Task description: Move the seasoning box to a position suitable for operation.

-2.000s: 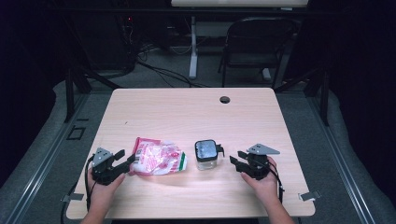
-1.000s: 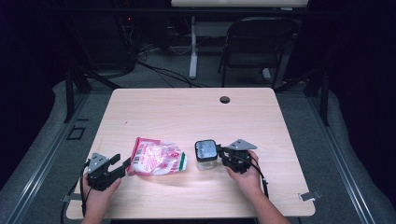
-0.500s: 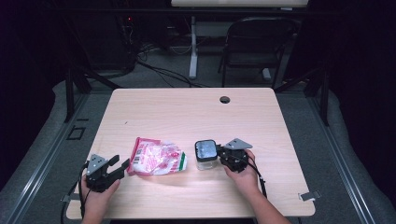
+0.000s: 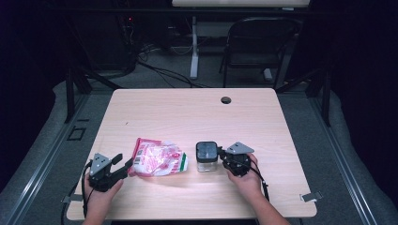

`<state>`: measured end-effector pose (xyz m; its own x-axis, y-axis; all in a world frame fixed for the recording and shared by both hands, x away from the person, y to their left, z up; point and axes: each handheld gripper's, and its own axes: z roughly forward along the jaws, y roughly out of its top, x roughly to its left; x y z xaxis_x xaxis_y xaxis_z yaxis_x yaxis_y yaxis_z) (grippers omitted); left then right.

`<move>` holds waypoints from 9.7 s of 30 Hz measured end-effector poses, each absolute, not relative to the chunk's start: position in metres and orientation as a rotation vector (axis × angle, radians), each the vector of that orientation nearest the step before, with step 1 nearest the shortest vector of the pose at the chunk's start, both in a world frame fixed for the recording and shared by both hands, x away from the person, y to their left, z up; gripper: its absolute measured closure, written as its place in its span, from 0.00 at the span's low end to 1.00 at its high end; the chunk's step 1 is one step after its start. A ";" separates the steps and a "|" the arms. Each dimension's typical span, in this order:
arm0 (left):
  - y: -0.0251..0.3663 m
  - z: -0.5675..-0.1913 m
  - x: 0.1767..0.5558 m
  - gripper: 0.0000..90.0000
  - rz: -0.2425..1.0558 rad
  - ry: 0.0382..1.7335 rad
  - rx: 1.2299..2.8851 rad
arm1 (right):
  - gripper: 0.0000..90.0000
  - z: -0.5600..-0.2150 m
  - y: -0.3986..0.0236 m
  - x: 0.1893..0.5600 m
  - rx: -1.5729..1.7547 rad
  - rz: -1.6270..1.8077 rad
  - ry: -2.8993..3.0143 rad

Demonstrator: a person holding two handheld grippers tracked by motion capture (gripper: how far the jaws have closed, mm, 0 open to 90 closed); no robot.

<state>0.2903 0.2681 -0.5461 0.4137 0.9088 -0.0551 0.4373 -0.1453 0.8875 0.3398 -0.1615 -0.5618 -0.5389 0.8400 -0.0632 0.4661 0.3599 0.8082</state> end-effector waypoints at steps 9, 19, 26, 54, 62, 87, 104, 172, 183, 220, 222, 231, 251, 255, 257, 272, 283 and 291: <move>0.239 -0.533 0.291 0.56 0.619 1.056 1.755 | 0.93 -0.558 -0.169 0.322 1.164 1.063 2.135; 0.178 -0.525 0.287 0.59 0.510 0.853 1.848 | 0.94 -0.560 -0.172 0.299 1.228 1.030 2.058; 0.149 -0.529 0.287 0.68 0.434 0.796 1.916 | 0.94 -0.564 -0.164 0.287 1.203 0.983 2.035; 0.085 -0.542 0.297 0.98 0.288 0.651 2.090 | 0.82 -0.553 -0.173 0.250 1.290 1.085 2.083; 0.087 -0.543 0.302 0.94 0.273 0.673 2.074 | 0.82 -0.549 -0.178 0.248 1.305 1.142 2.122; 0.101 -0.521 0.305 0.80 0.286 0.753 2.024 | 0.84 -0.499 -0.196 0.268 1.433 1.207 2.153; 0.098 -0.513 0.303 0.89 0.302 0.715 1.998 | 0.90 -0.484 -0.173 0.282 1.379 1.155 2.229; 0.087 -0.525 0.291 1.00 0.140 0.628 2.167 | 0.92 -0.501 -0.177 0.281 1.538 1.219 2.198; 0.085 -0.528 0.290 1.00 0.154 0.620 2.199 | 0.92 -0.502 -0.177 0.280 1.541 1.224 2.191; 0.080 -0.512 0.291 1.00 0.128 0.598 2.128 | 0.79 -0.494 -0.173 0.264 1.418 1.231 2.202; 0.079 -0.510 0.292 1.00 0.123 0.594 2.127 | 0.76 -0.493 -0.173 0.261 1.390 1.217 2.212; 0.072 -0.503 0.297 1.00 0.109 0.563 2.115 | 0.67 -0.490 -0.169 0.246 1.321 1.202 2.265; 0.067 -0.493 0.294 1.00 0.102 0.548 2.084 | 0.48 -0.504 -0.146 0.245 1.170 1.132 2.234; 0.067 -0.494 0.293 1.00 0.110 0.547 2.081 | 0.49 -0.505 -0.144 0.246 1.167 1.121 2.210; 0.068 -0.494 0.294 1.00 0.113 0.551 2.078 | 0.50 -0.505 -0.145 0.247 1.193 1.130 2.208; 0.076 -0.510 0.309 0.87 0.224 0.672 2.105 | 0.53 -0.506 -0.148 0.249 1.219 1.166 2.205; 0.076 -0.518 0.316 0.79 0.205 0.715 2.081 | 0.56 -0.504 -0.150 0.247 1.240 1.177 2.194; 0.076 -0.519 0.317 0.77 0.181 0.730 2.066 | 0.58 -0.504 -0.152 0.247 1.236 1.180 2.181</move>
<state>0.3175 0.0757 -0.5190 0.8142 0.5619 -0.1458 0.4288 -0.4127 0.8036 0.2468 -0.1517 -0.5038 -0.5474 0.8329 0.0815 0.5240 0.2652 0.8094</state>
